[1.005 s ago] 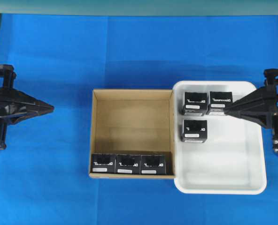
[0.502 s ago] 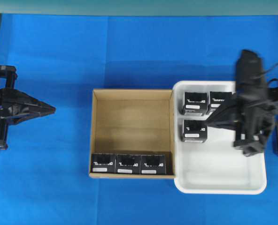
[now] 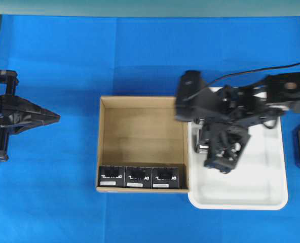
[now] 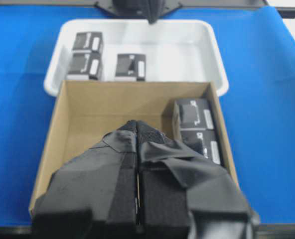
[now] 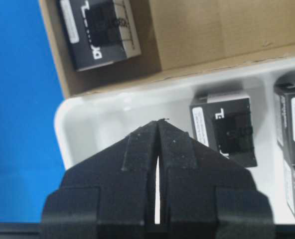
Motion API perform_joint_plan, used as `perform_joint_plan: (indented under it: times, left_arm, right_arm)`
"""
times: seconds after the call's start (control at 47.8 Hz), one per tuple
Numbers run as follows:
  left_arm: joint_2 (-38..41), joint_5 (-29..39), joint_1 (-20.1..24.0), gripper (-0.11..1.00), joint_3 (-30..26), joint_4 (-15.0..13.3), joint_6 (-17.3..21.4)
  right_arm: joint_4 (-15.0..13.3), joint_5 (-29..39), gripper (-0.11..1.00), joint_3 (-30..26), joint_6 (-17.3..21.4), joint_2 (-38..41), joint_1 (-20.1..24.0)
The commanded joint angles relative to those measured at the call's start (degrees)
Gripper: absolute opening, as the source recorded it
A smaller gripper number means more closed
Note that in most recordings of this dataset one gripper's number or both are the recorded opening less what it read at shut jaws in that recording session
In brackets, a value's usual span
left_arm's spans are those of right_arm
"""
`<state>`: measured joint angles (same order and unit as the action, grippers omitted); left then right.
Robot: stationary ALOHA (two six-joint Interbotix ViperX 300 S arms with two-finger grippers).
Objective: Pick the box from inside the cardboard box.
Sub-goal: 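Swing the right arm from the tray toward the cardboard box, then lower the open right gripper into the cardboard box over the rightmost package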
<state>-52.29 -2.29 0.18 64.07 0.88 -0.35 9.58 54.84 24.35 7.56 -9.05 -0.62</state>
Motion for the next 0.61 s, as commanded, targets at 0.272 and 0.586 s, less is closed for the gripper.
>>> perform_joint_plan:
  times: [0.272, 0.586]
  left_arm:
    - [0.00, -0.26, 0.53, -0.06, -1.49, 0.09, 0.00]
    - [-0.09, -0.35, 0.53, -0.06, -1.49, 0.09, 0.00]
  right_arm:
    - [0.26, 2.29, 0.02, -8.44, -3.08, 10.11, 0.79]
    - [0.18, 3.87, 0.05, -11.34, -7.91, 13.89, 1.49]
